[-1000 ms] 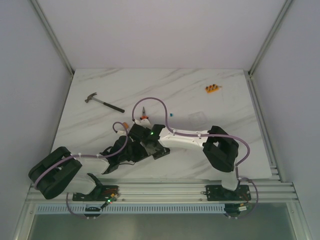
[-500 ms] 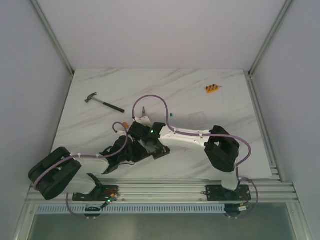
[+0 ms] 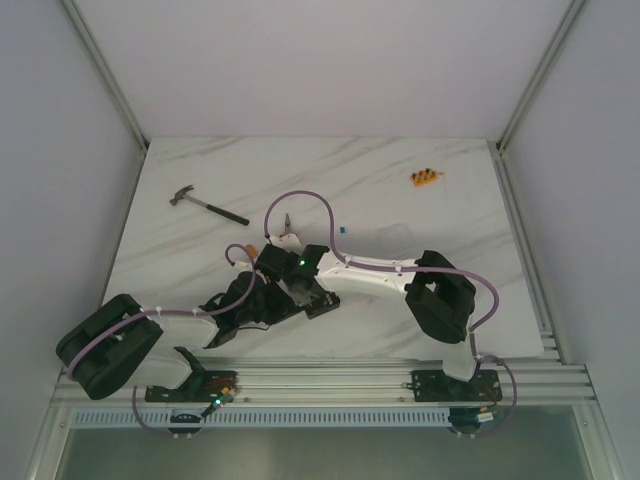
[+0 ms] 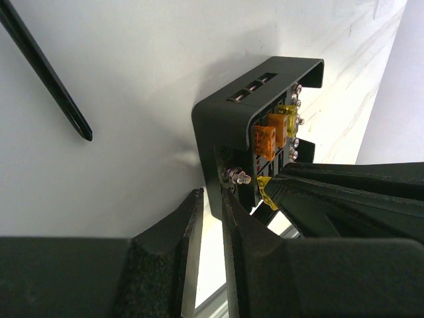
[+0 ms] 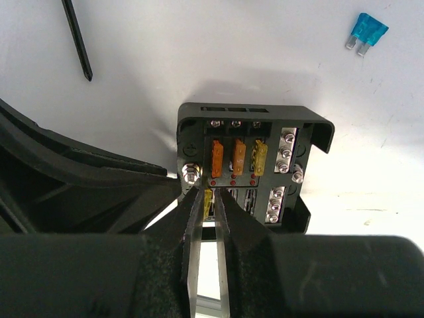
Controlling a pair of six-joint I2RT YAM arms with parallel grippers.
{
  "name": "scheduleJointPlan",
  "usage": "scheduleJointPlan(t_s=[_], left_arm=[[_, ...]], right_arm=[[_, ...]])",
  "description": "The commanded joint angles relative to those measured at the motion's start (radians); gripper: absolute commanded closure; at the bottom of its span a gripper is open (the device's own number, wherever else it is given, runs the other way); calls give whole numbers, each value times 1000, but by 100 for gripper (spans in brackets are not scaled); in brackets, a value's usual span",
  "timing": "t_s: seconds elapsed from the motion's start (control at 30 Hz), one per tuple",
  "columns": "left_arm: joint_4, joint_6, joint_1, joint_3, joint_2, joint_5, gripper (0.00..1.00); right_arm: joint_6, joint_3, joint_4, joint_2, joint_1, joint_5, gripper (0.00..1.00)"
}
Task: Snap on the fuse box
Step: Install the fuse at the fuse box base.
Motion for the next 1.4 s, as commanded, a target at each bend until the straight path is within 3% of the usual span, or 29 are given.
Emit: scheduleJointPlan(t_s=[0.0,0.7,1.37], left_arm=[[-3,-6,-5,1,4,-12,73],[-7,-5,-5,0,3,-16,73],[-62,26,-3,103,40,-73,69]], right_arm=[[5,16,-21,17,-4,0,82],[34,-89,-29,-76,-6,-13,86],[36,-119,32,-143,-7,-23,75]])
